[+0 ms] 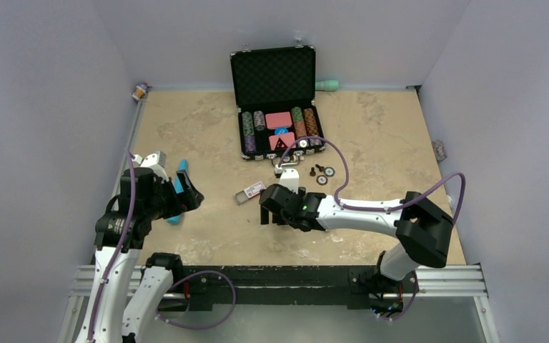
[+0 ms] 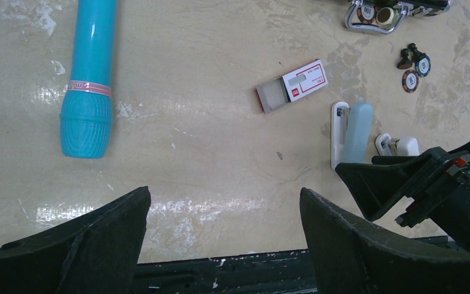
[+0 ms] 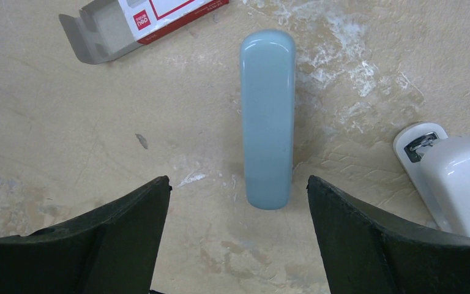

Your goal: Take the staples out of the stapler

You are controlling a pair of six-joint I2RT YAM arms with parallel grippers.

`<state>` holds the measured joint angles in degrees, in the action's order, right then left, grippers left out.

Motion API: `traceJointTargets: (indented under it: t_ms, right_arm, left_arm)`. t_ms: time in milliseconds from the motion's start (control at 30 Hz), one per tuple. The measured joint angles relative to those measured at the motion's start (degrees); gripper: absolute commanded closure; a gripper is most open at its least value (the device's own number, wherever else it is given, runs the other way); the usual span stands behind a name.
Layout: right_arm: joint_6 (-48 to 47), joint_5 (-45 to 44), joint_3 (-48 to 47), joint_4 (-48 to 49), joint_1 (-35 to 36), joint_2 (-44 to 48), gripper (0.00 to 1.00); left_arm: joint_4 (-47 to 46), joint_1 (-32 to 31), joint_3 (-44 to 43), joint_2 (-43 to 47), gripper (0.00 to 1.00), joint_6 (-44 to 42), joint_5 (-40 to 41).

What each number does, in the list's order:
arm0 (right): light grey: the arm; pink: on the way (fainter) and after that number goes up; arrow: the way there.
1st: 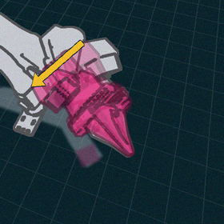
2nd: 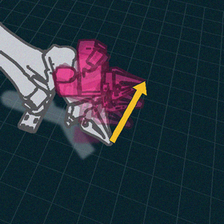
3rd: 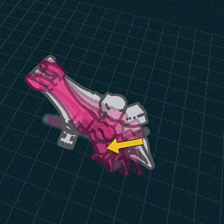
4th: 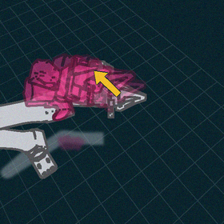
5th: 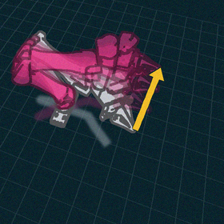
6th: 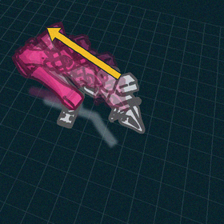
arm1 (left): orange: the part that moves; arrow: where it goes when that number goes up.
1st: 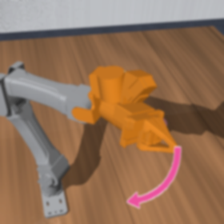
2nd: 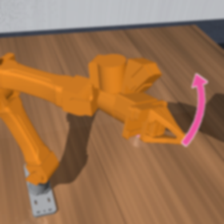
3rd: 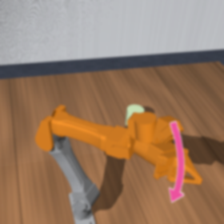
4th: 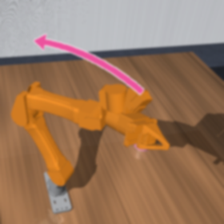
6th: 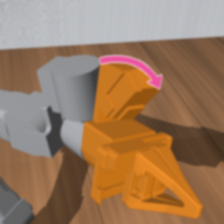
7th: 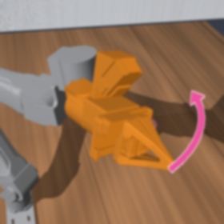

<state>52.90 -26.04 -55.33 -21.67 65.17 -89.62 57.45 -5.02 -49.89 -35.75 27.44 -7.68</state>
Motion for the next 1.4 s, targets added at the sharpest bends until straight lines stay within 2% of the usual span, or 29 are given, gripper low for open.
traceJointTargets:
  t_ms: [333,533,767,967,1067,1167,1233,1333,1400]
  right_arm:
    - [-1.1,-1.4,-0.1,0.5,-0.4,-5.3,0.19]
    - [-1.8,-2.0,-0.5,0.7,-1.1,-5.3,0.28]
    - [-2.2,-3.0,-1.3,0.9,-1.5,-6.4,0.30]
    - [-2.6,-2.9,-1.3,0.9,-1.5,-8.5,0.36]
    - [-2.8,-2.9,-1.3,1.1,-1.5,-9.1,0.44]
    - [-3.0,-3.0,-1.3,1.4,-1.5,-10.1,0.68]
    - [-3.2,-3.4,-1.5,1.3,-1.5,-10.4,0.79]
    - [-3.4,-3.4,-2.0,0.8,-1.5,-10.7,0.82]
    - [-3.5,-3.6,-2.6,0.1,-1.5,-11.2,0.89]
  left_arm:
    - [0.0,0.0,0.0,0.1,0.06,0.0,0.0]
    - [0.0,0.0,0.0,0.1,0.06,0.0,0.0]
    - [0.0,0.0,0.0,0.1,0.06,0.0,0.0]
    - [0.0,0.0,0.0,0.1,0.06,0.0,0.0]
    - [0.0,0.0,0.0,0.1,0.06,0.0,0.0]
    - [0.0,0.0,0.0,0.1,0.06,0.0,0.0]
    - [0.0,0.0,0.0,0.1,0.06,0.0,0.0]
    - [0.0,0.0,0.0,0.1,0.06,0.0,0.0]
    - [0.0,0.0,0.0,0.1,0.06,0.0,0.0]
